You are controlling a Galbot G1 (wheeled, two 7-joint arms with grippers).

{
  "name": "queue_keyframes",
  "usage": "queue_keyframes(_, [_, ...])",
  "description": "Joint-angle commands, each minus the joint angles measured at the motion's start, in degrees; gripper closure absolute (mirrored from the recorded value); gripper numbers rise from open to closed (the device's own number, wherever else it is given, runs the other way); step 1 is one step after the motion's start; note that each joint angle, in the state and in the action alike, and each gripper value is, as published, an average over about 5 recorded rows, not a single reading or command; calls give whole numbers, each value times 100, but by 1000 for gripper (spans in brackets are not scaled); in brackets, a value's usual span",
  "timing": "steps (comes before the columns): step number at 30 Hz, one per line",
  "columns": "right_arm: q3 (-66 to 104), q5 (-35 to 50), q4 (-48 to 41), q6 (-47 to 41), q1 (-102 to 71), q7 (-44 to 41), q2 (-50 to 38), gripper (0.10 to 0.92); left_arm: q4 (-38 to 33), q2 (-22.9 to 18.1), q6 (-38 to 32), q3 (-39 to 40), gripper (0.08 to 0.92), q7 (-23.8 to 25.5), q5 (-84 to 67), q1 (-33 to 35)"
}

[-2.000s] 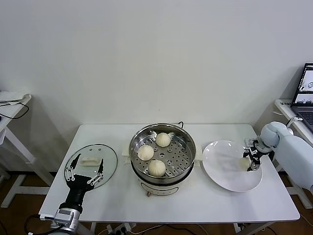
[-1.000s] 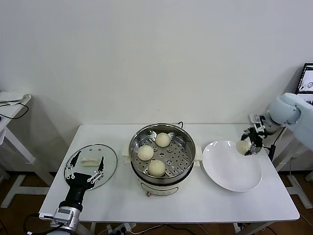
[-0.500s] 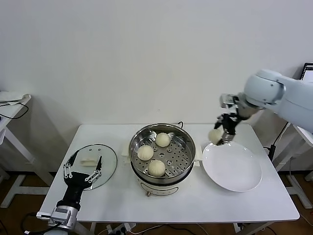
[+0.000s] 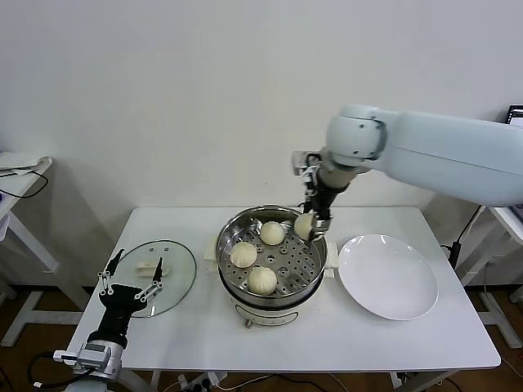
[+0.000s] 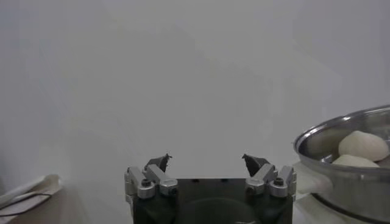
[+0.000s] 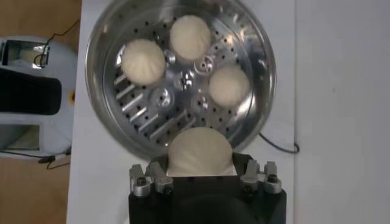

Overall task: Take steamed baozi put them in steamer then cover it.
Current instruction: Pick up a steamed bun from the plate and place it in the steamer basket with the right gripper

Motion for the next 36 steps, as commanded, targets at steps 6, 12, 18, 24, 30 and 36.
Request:
queue_keyframes(6, [-45,-181,-250,-217,-604,66,666,330,91,32,16,-66,177,10,-55,-57])
queue_keyframes(12, [-4,-366,-328,-212,-791,39,623,330,111,35,22,-69,177,12,-66,-78])
queue_keyframes(18, [96,-580,-499,-202,-1021,3,665,330,127,27,17,-74,177,15,-66,-73])
queue_keyframes(24, [177,-762,-584,-196,-1229,-21,642,330,163,27,16,-82,177,17,-65,-82])
queue_keyframes(30, [269,-843,-716,-190,-1381,-22,694,330,187,18,18,-67,177,16,-61,-100])
queue_keyframes(36, [316,-914,-840,-180,-1462,-33,784,330,249,8,-2,-61,177,24,-50,-104])
